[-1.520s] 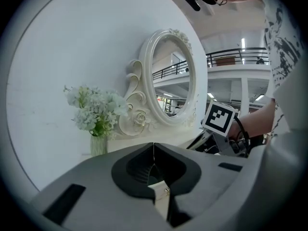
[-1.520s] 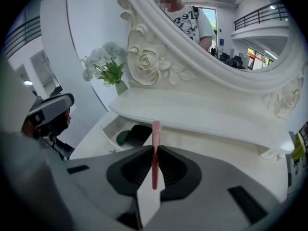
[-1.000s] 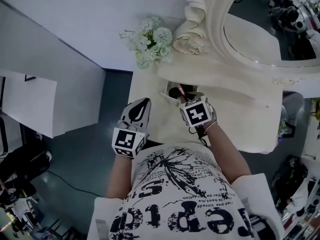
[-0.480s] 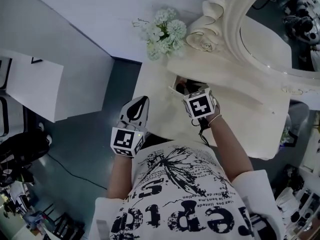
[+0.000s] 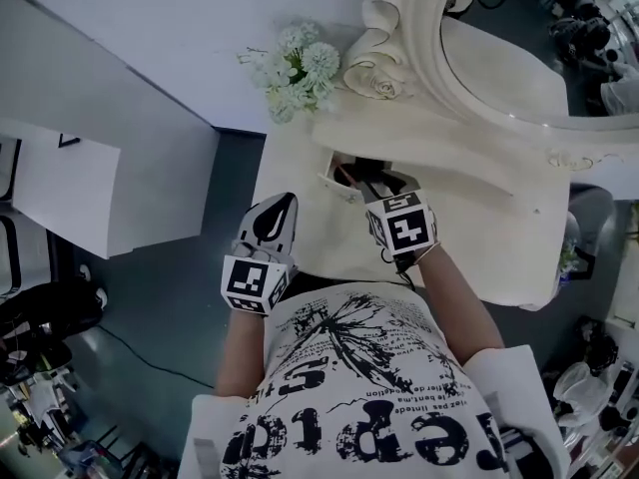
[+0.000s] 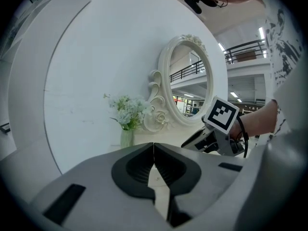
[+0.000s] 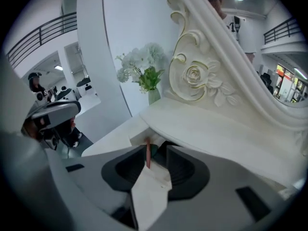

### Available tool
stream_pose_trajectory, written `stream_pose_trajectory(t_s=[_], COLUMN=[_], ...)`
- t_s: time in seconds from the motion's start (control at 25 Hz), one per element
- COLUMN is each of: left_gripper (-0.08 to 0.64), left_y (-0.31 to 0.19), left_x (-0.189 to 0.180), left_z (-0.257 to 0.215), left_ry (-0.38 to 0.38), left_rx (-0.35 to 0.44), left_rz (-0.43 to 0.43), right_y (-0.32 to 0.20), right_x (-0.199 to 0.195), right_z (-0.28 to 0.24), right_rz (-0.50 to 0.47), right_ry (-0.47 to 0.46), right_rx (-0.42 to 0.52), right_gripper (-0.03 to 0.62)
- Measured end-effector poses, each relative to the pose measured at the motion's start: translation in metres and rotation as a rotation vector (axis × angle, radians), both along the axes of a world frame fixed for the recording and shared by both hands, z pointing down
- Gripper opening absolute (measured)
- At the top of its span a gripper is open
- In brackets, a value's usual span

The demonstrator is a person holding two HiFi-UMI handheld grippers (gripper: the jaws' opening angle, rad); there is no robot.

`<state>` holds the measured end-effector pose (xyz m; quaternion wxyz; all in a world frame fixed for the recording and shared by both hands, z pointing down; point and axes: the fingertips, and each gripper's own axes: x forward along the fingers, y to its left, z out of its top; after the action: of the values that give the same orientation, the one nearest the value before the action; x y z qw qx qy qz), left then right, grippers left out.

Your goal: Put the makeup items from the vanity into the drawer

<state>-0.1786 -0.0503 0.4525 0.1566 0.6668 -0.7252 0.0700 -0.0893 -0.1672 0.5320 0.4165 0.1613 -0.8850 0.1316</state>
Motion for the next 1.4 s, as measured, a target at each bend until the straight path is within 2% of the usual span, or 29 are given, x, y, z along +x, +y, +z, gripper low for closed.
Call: stream_pose_trajectory(t_s=[0.12, 0.24, 0.52, 0.76, 0.92, 1.08, 1.2, 1.4], left_gripper=[0.021, 0.020, 0.021, 0.020, 0.020, 0.020, 0.021, 0.020], left_y=[-0.008, -0.017, -0.035, -0.048, -0.056, -0.063, -0.065, -0.066], left_x=[0.010, 0.021, 0.046, 0.067, 0.078, 0.083, 0.083, 0.082], left_z=[-0.005, -0.008, -0.031, -0.058, -0.070, -0.076, -0.084, -0.092], left_ry=[-0.007, -0.024, -0.061, -0.105, -0.119, -0.147, -0.136, -0.128], left_rx=[0.017, 0.026, 0.074, 0.136, 0.161, 0.145, 0.158, 0.172], left_rz=[0.035, 0.078, 0.166, 0.241, 0.276, 0.275, 0.272, 0.267], right_y=[-0.007, -0.009, -0.014, -0.009, -0.006, -0.009, -0.011, -0.014], right_x=[0.015, 0.025, 0.053, 0.085, 0.104, 0.120, 0.129, 0.132], right_z=[-0.012, -0.033, -0.095, -0.130, -0.142, -0.149, -0.158, -0.161], right_rz=[0.056, 0.059, 0.110, 0.168, 0.193, 0.256, 0.290, 0.293], right_ry=[-0.045, -0.127, -0.326, -0.502, -0.545, -0.582, -0.624, -0.602], right_rx=[0.016, 0.058, 0.218, 0.274, 0.329, 0.358, 0.367, 0.412], right_gripper=[0.095, 0.043, 0.018, 0.017, 0.017, 0.017, 0.017, 0.017])
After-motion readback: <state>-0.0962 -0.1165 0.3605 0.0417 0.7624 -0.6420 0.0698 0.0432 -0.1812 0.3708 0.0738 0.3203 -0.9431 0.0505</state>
